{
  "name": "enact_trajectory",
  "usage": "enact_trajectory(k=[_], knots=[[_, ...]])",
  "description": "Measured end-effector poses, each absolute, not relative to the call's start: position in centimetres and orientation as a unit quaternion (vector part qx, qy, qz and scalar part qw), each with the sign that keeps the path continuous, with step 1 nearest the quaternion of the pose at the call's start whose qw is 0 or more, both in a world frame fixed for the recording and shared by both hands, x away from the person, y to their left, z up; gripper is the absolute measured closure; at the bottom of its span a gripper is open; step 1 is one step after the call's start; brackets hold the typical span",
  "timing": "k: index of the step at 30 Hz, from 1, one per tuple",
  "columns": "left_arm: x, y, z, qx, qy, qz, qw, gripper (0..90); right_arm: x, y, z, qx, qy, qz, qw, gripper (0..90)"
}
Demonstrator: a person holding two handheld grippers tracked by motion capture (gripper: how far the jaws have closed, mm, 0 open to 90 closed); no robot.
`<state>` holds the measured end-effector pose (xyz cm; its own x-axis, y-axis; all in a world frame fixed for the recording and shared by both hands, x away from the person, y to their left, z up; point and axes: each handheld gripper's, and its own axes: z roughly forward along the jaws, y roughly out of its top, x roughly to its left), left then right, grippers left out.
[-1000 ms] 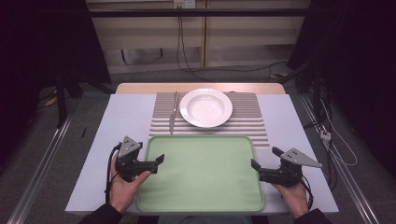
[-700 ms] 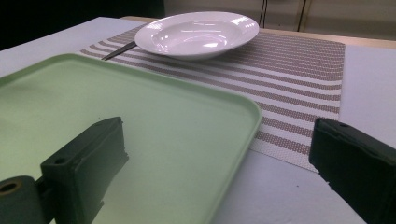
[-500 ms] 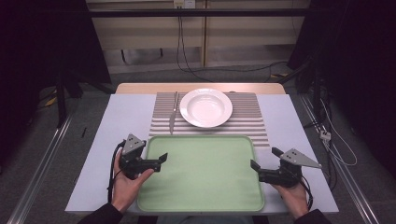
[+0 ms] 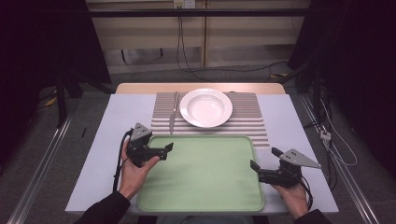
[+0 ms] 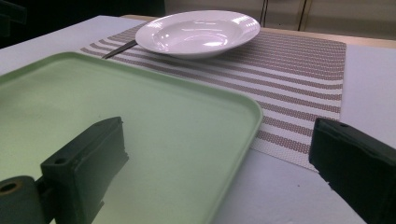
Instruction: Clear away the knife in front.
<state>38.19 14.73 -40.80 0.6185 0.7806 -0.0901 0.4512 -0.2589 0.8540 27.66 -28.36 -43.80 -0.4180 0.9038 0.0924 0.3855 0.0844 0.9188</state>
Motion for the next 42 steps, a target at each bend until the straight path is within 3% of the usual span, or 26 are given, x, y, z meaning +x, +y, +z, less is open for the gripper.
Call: enact_trajectory(k=[24, 42], knots=[[44.8, 14.1, -41.0, 0.78, 0.414, 0.152, 0.444, 10.0, 27.7, -28.3, -43.8, 0.467, 0.688, 0.489, 0.264, 3.7], [50.9, 12.5, -41.6, 0.794, 0.434, 0.161, 0.393, 12.7, 27.7, -28.5, -43.9, 0.468, 0.689, 0.489, 0.258, 3.7]])
